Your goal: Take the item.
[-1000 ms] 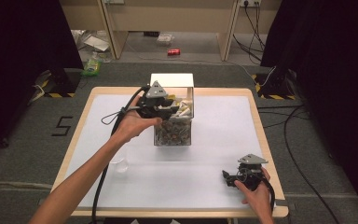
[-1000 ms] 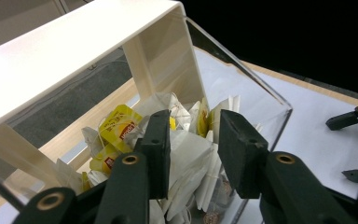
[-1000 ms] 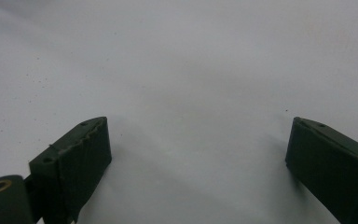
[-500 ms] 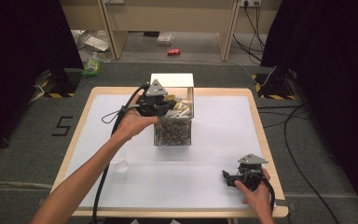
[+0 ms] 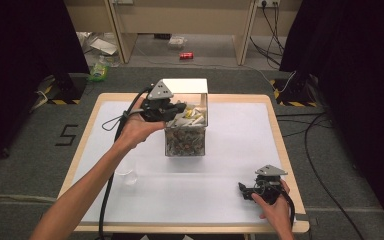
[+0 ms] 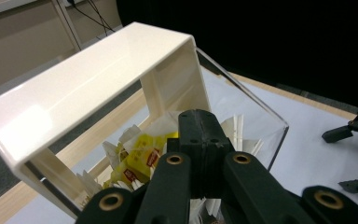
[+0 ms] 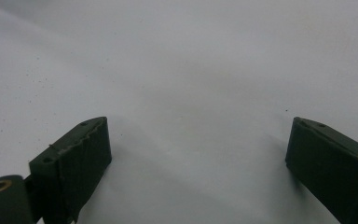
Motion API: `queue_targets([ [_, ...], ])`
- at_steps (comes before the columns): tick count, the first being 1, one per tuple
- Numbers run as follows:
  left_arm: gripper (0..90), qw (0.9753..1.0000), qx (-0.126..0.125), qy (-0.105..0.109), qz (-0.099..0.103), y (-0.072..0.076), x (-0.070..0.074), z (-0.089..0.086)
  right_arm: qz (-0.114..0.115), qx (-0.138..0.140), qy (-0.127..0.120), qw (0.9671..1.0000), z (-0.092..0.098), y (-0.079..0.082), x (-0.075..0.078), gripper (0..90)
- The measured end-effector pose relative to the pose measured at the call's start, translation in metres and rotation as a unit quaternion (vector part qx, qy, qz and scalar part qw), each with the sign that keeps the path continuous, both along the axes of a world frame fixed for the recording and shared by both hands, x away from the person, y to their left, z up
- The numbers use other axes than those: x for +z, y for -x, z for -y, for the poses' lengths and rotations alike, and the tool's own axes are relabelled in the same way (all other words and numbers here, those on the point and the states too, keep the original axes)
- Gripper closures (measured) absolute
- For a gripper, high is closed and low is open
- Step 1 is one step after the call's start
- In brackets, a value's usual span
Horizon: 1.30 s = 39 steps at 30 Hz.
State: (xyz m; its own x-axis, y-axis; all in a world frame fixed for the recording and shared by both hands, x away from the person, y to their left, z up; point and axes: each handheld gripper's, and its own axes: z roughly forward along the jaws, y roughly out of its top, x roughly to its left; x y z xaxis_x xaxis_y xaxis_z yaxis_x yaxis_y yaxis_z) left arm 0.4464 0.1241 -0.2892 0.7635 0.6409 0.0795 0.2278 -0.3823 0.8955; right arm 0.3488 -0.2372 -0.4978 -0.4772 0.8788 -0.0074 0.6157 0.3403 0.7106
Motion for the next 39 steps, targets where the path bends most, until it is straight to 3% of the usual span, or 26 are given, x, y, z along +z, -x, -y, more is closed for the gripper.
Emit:
queue_targets([
  [10,89.6,0.9996,-0.002,0.025,0.01,0.003,0.015,-0.007,0.002,0.002,0.002,1.0,0.0,0.0,0.0,7.2],
  [15,89.6,0.9995,-0.003,0.025,0.017,0.006,0.021,-0.01,0.001,0.0,0.0,1.0,0.0,0.0,0.0,7.2],
  [39,89.6,0.9971,-0.023,0.066,0.029,0.021,0.06,-0.034,0.001,0.002,0.001,1.0,0.0,0.0,0.0,7.2],
])
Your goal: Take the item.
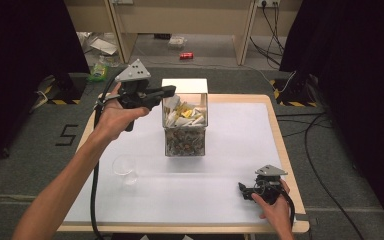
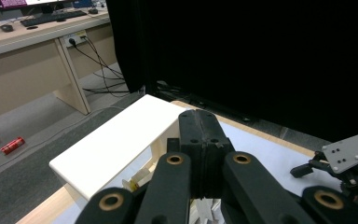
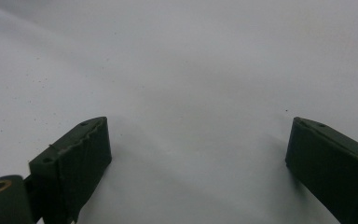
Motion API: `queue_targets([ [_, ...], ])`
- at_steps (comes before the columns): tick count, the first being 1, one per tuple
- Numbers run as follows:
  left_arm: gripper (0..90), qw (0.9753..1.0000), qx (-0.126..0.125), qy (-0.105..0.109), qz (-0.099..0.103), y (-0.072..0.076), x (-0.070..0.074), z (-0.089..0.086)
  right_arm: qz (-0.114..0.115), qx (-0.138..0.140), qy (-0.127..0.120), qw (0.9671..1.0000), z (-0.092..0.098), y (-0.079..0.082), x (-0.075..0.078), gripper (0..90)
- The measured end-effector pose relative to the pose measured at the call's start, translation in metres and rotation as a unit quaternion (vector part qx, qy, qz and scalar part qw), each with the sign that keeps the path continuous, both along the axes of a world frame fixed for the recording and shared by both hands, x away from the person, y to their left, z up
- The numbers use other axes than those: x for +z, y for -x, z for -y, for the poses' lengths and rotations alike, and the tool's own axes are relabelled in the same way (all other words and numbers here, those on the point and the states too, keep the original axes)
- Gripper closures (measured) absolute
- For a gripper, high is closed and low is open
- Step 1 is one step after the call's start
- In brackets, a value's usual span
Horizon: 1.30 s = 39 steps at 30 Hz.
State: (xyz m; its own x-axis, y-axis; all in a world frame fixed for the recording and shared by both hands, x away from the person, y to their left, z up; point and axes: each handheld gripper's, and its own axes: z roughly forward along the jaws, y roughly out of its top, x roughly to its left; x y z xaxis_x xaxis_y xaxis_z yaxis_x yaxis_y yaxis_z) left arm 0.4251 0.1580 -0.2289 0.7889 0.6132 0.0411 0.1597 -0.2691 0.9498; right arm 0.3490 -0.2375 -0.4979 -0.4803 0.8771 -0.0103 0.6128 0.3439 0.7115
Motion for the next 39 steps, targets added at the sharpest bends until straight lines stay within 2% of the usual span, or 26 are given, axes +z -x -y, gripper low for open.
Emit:
queue_targets([
  [14,89.6,0.9998,-0.013,0.013,0.006,0.011,0.012,-0.012,-0.001,-0.001,-0.001,1.0,0.0,0.0,0.0,7.2],
  [23,89.6,0.9997,-0.015,0.016,0.008,0.02,0.008,-0.023,-0.001,-0.001,-0.001,1.0,0.0,0.0,0.0,7.2],
  [30,89.6,0.9996,-0.012,0.024,0.008,0.025,0.006,-0.039,0.0,-0.002,-0.001,1.0,0.0,0.0,0.0,7.2],
  [39,89.5,0.9997,-0.003,0.021,0.015,0.035,0.003,-0.058,0.001,0.0,0.001,1.0,0.0,0.0,0.0,7.2],
])
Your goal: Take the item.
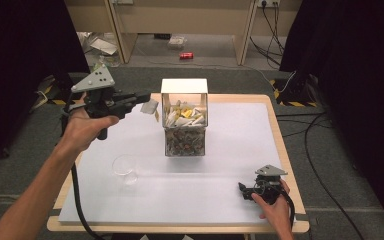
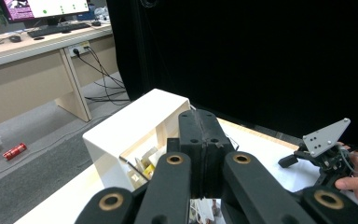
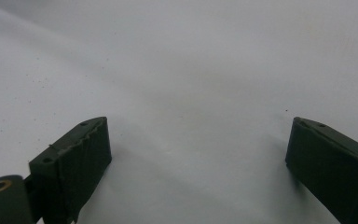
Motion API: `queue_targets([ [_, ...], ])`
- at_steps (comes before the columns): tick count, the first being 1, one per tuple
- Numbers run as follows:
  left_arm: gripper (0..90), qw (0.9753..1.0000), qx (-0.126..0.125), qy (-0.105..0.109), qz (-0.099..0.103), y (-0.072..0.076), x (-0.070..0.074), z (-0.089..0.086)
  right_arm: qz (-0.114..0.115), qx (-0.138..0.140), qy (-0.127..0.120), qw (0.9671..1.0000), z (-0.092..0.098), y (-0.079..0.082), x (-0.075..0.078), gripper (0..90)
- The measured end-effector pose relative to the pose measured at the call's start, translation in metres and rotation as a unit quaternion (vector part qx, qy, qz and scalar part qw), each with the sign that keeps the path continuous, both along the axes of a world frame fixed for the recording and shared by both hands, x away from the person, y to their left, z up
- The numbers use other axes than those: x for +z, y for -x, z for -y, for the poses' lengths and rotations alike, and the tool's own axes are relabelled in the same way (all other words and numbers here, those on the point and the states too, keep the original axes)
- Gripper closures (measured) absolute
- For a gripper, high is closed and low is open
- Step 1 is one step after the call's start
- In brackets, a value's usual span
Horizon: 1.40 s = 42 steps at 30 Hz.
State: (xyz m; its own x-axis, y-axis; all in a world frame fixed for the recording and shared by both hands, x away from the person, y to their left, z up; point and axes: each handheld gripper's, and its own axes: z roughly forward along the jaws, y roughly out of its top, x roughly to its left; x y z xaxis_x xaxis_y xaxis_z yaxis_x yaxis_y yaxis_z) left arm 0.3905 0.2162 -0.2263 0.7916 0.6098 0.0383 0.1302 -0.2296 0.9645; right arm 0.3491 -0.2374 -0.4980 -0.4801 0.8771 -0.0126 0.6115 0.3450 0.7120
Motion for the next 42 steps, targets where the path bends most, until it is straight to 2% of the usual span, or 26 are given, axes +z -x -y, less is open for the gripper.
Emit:
queue_targets([
  [7,89.5,1.0,0.0,-0.005,0.001,0.007,-0.005,-0.009,0.0,0.0,0.0,1.0,0.0,0.0,0.0,7.2],
  [18,89.5,1.0,0.007,0.004,-0.004,0.017,-0.022,-0.027,0.0,-0.001,-0.001,1.0,0.0,0.0,0.0,7.2],
  [42,89.6,0.9989,0.027,0.021,-0.031,0.039,-0.077,-0.067,0.002,-0.001,-0.001,1.0,0.0,0.0,0.0,7.2],
])
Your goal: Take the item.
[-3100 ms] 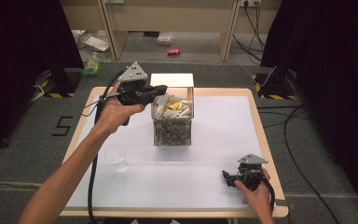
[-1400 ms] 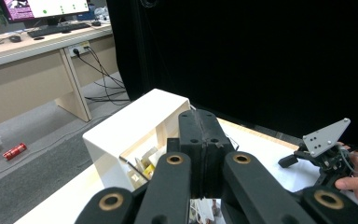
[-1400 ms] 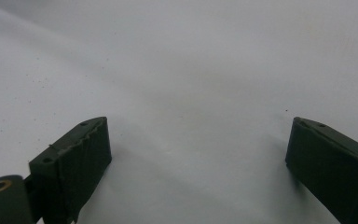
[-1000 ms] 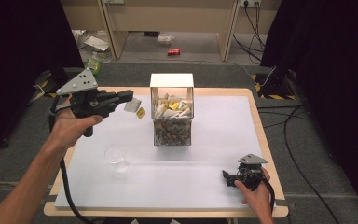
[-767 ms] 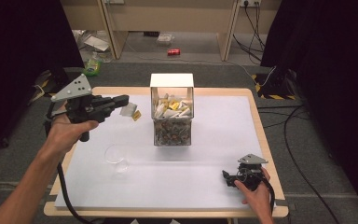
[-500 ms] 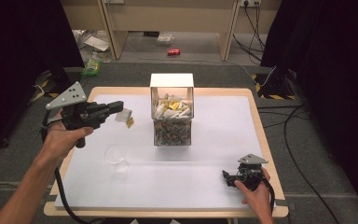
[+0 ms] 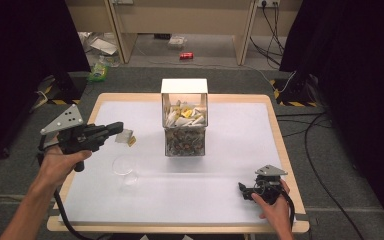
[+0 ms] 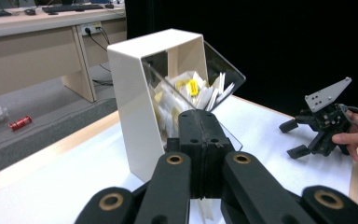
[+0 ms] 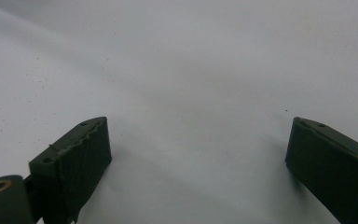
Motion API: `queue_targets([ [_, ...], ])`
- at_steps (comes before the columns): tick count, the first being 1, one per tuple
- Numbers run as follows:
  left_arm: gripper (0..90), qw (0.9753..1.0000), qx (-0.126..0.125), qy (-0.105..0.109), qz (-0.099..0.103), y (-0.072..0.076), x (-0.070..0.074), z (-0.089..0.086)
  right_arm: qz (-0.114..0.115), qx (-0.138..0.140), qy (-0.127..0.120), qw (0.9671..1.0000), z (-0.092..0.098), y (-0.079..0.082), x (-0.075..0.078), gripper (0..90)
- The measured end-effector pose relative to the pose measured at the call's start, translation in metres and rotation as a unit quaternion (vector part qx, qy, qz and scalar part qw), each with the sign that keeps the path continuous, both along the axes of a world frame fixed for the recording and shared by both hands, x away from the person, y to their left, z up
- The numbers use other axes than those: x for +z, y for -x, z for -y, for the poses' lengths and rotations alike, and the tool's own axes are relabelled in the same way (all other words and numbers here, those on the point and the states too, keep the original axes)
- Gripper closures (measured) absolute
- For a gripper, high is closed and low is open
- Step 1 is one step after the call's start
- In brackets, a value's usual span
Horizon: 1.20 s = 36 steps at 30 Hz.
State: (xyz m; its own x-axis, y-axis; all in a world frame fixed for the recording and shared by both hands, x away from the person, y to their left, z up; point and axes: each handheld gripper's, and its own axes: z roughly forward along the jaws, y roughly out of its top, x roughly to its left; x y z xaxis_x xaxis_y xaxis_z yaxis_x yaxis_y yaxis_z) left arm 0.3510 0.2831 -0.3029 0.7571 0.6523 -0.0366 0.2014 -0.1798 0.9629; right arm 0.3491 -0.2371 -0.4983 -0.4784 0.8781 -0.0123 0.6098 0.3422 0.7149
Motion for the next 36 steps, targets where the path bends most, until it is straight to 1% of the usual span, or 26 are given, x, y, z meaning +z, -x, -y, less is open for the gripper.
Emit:
queue_targets([
  [5,89.6,0.9999,0.005,0.003,-0.01,0.003,-0.013,-0.006,0.001,0.0,0.0,1.0,0.0,0.0,0.0,7.2],
  [14,89.6,0.9998,0.009,0.005,-0.018,0.011,-0.031,-0.013,0.001,0.0,0.002,1.0,0.0,0.0,0.0,7.2],
  [20,89.5,0.9995,0.013,0.009,-0.029,0.015,-0.044,-0.017,0.001,0.0,0.002,1.0,0.0,0.0,0.0,7.2],
  [24,89.5,0.9993,0.016,0.006,-0.034,0.017,-0.051,-0.019,0.001,0.0,0.002,1.0,0.0,0.0,0.0,7.2],
  [36,89.5,0.9978,0.029,0.019,-0.056,0.019,-0.074,-0.023,0.001,0.0,0.002,1.0,0.0,0.0,0.0,7.2],
])
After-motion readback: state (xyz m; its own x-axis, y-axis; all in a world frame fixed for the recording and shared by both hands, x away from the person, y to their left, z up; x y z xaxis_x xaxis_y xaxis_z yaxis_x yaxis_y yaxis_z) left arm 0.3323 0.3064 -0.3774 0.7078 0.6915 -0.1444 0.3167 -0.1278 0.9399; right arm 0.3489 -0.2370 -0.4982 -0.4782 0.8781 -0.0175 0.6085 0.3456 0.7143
